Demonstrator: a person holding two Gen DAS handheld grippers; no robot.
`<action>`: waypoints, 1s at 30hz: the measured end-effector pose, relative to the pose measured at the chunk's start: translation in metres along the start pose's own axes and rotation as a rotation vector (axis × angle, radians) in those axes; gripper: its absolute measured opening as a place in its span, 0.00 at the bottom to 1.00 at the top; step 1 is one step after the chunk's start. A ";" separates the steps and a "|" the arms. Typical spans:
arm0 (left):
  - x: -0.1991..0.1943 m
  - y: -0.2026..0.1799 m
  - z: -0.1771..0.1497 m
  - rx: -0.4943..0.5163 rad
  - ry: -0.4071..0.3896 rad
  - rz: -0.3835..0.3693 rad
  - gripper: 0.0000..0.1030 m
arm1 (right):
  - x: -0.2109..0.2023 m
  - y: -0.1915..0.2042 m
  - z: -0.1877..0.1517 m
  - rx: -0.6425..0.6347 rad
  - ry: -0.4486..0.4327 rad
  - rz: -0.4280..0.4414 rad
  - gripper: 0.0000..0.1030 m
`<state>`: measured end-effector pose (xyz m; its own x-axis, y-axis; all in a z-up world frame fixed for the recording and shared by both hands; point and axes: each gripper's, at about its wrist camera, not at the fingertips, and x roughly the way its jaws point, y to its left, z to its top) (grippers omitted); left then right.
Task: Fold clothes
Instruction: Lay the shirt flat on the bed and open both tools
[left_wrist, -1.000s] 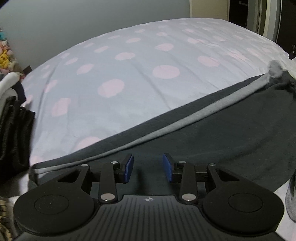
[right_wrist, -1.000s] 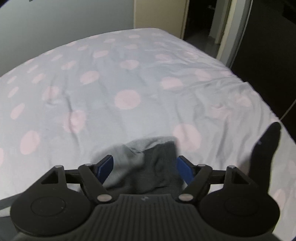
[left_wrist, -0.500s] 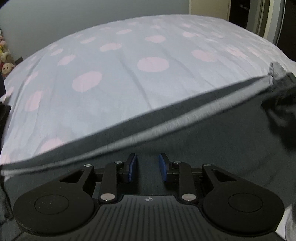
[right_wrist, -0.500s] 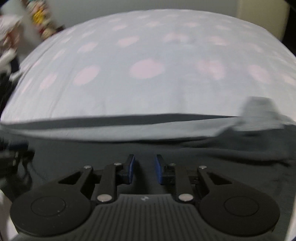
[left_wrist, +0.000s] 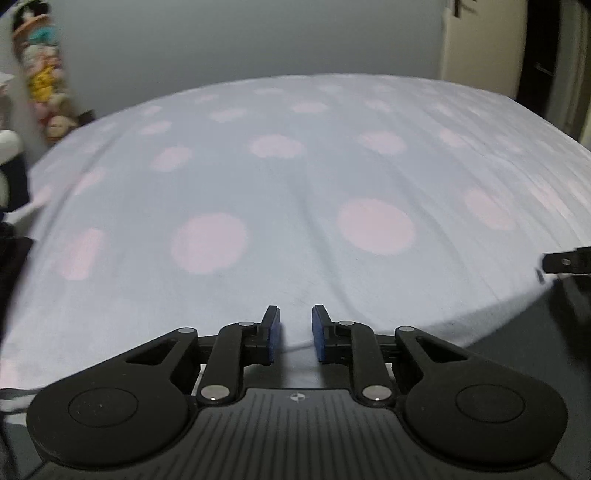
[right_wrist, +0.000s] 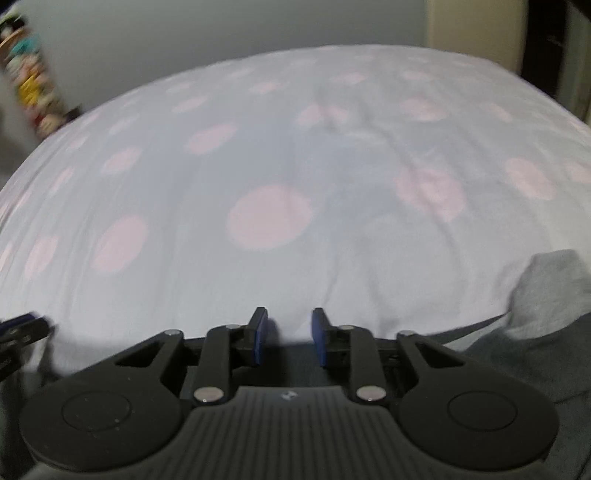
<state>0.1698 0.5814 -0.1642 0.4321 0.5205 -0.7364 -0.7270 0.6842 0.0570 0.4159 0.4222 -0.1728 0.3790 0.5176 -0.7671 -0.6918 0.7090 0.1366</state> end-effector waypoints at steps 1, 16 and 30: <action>-0.009 0.007 -0.001 -0.009 -0.009 -0.004 0.23 | -0.005 -0.005 0.001 0.017 -0.005 -0.002 0.34; -0.192 0.047 -0.125 -0.056 0.054 -0.057 0.23 | -0.200 -0.099 -0.091 0.082 0.075 -0.013 0.44; -0.285 0.021 -0.245 -0.207 0.173 -0.114 0.26 | -0.301 -0.190 -0.202 -0.051 0.183 -0.339 0.64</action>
